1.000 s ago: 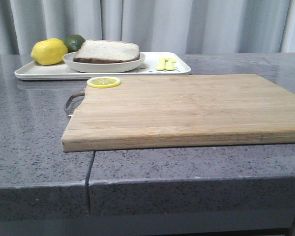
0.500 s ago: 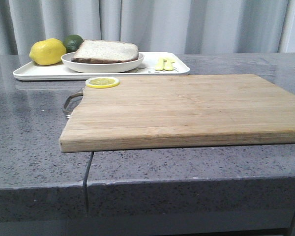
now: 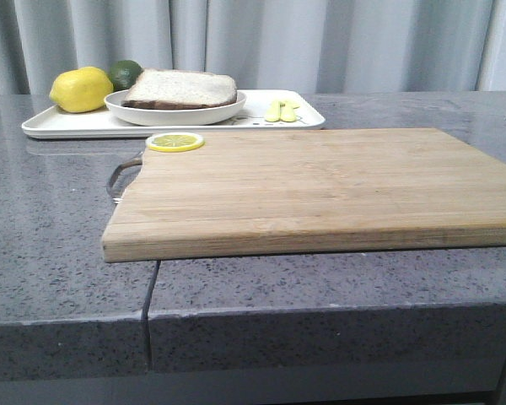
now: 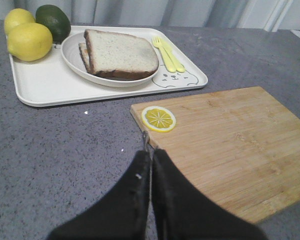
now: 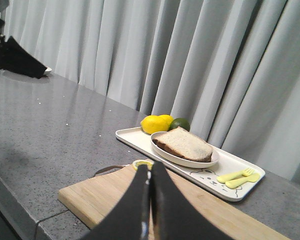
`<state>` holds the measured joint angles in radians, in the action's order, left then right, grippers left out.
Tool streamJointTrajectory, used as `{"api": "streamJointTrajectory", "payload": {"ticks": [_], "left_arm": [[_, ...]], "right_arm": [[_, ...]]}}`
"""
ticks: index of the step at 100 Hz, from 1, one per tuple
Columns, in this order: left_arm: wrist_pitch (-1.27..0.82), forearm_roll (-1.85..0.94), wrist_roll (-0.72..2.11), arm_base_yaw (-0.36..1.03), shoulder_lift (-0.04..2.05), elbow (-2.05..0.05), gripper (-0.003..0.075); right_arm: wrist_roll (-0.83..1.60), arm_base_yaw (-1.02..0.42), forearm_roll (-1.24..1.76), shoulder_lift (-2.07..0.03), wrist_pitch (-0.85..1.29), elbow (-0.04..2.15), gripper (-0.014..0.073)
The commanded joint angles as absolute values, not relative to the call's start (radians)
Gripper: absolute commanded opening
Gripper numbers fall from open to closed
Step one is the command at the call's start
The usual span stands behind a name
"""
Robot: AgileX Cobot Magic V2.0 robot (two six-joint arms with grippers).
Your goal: Place bread and move sandwich to tray
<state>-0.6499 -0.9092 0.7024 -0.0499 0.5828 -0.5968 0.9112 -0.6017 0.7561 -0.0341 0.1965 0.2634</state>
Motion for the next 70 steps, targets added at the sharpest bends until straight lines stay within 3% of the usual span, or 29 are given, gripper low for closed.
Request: {"api": "streamJointTrajectory", "payload": {"ticks": [1,37,70], "left_arm": [[-0.570,-0.959,0.706,-0.047,0.489,-0.543,-0.0020],[-0.578,-0.959,0.706,-0.047,0.142,-0.340,-0.0020],[-0.613,-0.959,0.706,-0.047,0.108,-0.333,-0.0020]], "right_arm": [[0.922,-0.598,0.772,-0.031,0.121,0.275,-0.0062],[0.922,-0.598,0.772,-0.009,0.091,0.221,-0.0062],[0.922,-0.598,0.774,-0.009,0.090,0.221,-0.0062]]}}
